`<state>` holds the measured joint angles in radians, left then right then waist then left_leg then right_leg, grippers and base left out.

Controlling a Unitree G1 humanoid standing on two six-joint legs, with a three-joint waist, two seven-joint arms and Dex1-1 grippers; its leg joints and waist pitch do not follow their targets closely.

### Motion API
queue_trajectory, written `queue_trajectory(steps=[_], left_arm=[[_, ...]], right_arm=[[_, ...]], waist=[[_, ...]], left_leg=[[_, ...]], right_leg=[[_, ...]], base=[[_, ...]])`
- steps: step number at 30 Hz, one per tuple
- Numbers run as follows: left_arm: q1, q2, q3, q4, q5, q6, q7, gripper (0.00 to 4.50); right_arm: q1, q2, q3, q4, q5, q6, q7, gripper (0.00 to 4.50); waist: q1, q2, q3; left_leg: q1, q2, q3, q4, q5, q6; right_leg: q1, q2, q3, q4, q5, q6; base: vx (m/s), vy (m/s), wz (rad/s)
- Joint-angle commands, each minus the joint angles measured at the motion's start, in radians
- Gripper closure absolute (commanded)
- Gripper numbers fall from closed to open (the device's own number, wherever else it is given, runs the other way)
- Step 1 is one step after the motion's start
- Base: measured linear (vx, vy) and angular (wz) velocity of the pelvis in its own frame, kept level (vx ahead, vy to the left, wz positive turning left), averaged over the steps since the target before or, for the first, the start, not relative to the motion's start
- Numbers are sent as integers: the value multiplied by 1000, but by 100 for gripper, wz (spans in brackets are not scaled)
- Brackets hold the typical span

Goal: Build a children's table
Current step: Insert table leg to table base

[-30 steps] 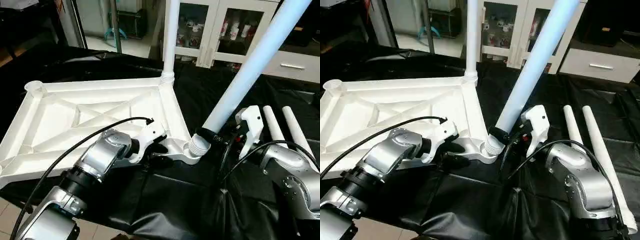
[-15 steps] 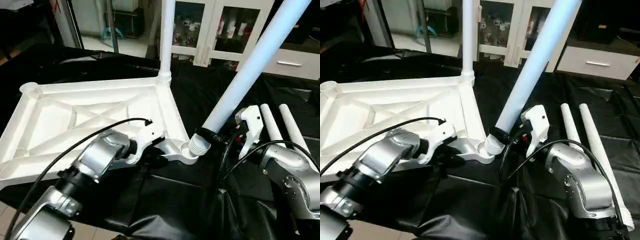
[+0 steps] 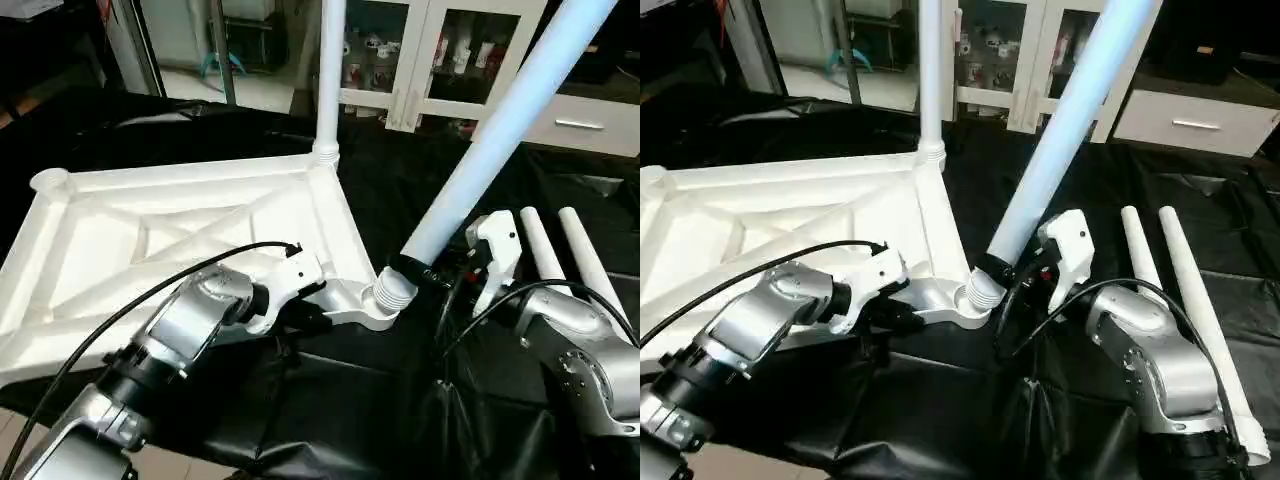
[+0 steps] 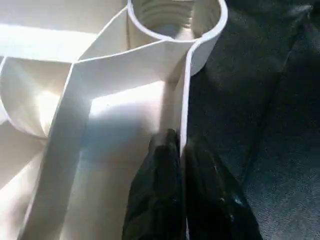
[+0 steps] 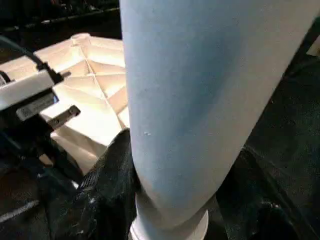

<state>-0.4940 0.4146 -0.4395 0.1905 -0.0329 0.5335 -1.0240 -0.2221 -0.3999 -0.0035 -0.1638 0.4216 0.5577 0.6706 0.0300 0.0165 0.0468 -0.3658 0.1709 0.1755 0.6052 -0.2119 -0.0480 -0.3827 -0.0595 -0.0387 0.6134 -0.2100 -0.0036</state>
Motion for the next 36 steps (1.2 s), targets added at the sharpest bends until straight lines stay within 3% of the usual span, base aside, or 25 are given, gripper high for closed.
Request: queue_trajectory(steps=[1, 3, 6, 7, 8, 9, 17, 26, 36], left_arm=[[63, -5, 4, -9, -46, -22, -29, 450], [95, -2, 6, -46, -57, -26, -30, 450], [112, -5, 17, -71, -63, -21, -14, 450], [116, -6, 18, -77, -63, -19, -11, 450], [118, -6, 19, -80, -62, -18, -9, 450], [122, -8, 20, -81, -57, -26, -3, 450], [132, -18, 35, -87, -45, -45, 18, 450], [126, -18, 37, -74, -38, -55, 25, 450], [111, -28, 41, -53, -29, -64, 38, 450]], right_arm=[[-23, 3, 5, 5, 8, 21, -12, 267], [-43, 1, 18, 15, 13, 55, -6, 267], [-73, -26, 45, 28, 12, 94, 29, 267], [-80, -36, 53, 33, 9, 103, 42, 267], [-84, -43, 60, 36, 6, 110, 51, 267], [-89, -56, 75, 40, 4, 123, 70, 267], [-115, -104, 138, 42, -14, 185, 107, 267], [-134, -104, 149, 32, 6, 215, 128, 267], [-124, -147, 170, -5, 15, 255, 165, 267]], waist=[[7, -10, -56], [7, -7, -57], [11, -12, -55], [9, -19, -54], [12, -12, -55], [9, -18, -55], [9, -23, -54], [11, -27, -57], [11, -36, -53]], left_leg=[[6, 57, -21, -73, -58, 60], [6, 58, -20, -73, -51, 68], [8, 57, -17, -73, -67, 70], [7, 57, -17, -74, -70, 69], [8, 58, -17, -74, -70, 65], [7, 58, -18, -74, -68, 65], [7, 56, -15, -73, -64, 71], [8, 56, -16, -72, -52, 72], [9, 57, -16, -74, -87, 53]], right_leg=[[48, -84, 46, -58, 5, -269], [49, -85, 46, -58, -5, -269], [44, -83, 46, -64, -75, -249], [46, -82, 45, -64, -87, -244], [44, -84, 46, -64, -103, -237], [44, -82, 45, -64, -107, -231], [41, -83, 45, -67, -136, -217], [41, -84, 46, -64, -121, -215], [37, -85, 46, -72, -199, -192]], base=[[0, 0, 0], [0, 0, 0], [0, 0, 0], [0, 0, 0], [0, 0, 0], [0, 0, 0], [0, 0, 0], [0, 0, 0], [0, 0, 0]])
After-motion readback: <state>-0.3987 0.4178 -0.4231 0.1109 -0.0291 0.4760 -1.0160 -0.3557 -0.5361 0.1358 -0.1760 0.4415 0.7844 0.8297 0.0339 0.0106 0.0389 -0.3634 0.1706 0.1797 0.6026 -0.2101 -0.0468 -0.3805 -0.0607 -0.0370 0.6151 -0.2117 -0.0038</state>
